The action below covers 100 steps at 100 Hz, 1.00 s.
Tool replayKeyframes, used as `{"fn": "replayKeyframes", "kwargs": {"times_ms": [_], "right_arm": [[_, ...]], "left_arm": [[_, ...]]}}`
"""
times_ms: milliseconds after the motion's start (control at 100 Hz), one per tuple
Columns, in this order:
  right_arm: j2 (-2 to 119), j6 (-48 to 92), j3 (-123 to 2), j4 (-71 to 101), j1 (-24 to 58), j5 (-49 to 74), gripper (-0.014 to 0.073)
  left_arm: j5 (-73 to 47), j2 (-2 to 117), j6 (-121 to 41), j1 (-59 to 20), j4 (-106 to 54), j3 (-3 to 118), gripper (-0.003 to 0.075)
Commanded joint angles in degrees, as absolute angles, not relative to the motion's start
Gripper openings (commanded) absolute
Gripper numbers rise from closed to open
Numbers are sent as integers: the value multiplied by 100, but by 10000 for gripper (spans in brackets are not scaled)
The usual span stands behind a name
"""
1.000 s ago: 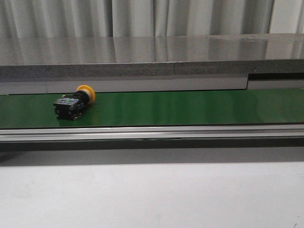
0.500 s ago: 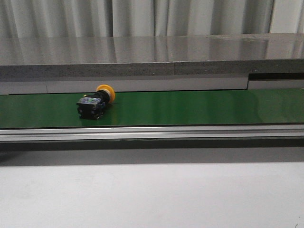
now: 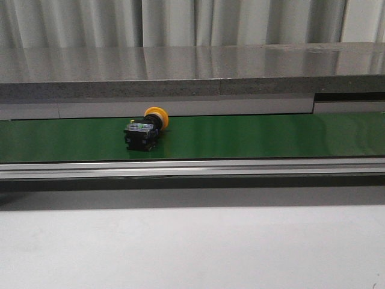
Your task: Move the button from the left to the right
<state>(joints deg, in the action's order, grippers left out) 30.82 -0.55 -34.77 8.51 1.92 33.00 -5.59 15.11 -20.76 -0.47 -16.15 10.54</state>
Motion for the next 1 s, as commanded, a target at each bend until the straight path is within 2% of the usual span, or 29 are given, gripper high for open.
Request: {"fn": "replayKeyframes", "kwargs": {"times_ms": [0,160,400,490,540,660,730,800,990], "right_arm": [[3818,0,-4201,1063,183,3551,-66],[4727,0,-4832,1447,183,3712,-66],[5559,0,-4915,1683,183,3806,-48],[5723,0,-4915,1701,183,3930,50],[5800,0,-4915,1699,183,4014,143],[5858,0,-4915,1699,183,4064,444],[5858,0,-4915,1699,183,3997,559],[5858,0,-4915,1735,183,3896,603],[5958,117,-4942,2144,183,3976,603]], "left_arm": [[-174,1559,-2068,-81,-1666,1227,-20],[-174,1559,-2068,-81,-1666,1227,-20],[-174,1559,-2068,-81,-1666,1227,-20],[-174,1559,-2068,-81,-1666,1227,-20],[-174,1559,-2068,-81,-1666,1227,-20],[-174,1559,-2068,-81,-1666,1227,-20],[-174,1559,-2068,-81,-1666,1227,-20],[-174,1559,-2068,-81,-1666,1227,-20],[-174,1559,-2068,-81,-1666,1227,-20]]}}
